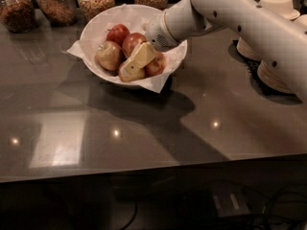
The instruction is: Pick apple from white bowl
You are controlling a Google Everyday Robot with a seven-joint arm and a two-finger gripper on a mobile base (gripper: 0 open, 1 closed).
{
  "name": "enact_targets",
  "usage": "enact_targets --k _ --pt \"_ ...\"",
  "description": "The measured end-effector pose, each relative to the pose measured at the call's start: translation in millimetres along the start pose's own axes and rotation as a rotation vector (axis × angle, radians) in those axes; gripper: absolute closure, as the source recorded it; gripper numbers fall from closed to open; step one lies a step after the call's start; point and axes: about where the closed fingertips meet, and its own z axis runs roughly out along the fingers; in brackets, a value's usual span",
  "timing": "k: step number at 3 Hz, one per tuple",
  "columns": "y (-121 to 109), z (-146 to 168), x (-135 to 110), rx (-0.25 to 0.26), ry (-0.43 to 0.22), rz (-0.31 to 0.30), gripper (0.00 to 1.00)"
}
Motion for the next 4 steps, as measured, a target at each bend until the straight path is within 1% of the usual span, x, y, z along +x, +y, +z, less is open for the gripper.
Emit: enact_targets --k 1,2,4 --pt "-0.1 4.3 0.7 -0.007 -0.006 -0.002 0.10" --pt "-0.6 6.7 2.0 -0.006 -0.013 -0.005 0.25" --pt "-1.4 0.9 -0.8 0.010 -0.017 -0.020 0.72"
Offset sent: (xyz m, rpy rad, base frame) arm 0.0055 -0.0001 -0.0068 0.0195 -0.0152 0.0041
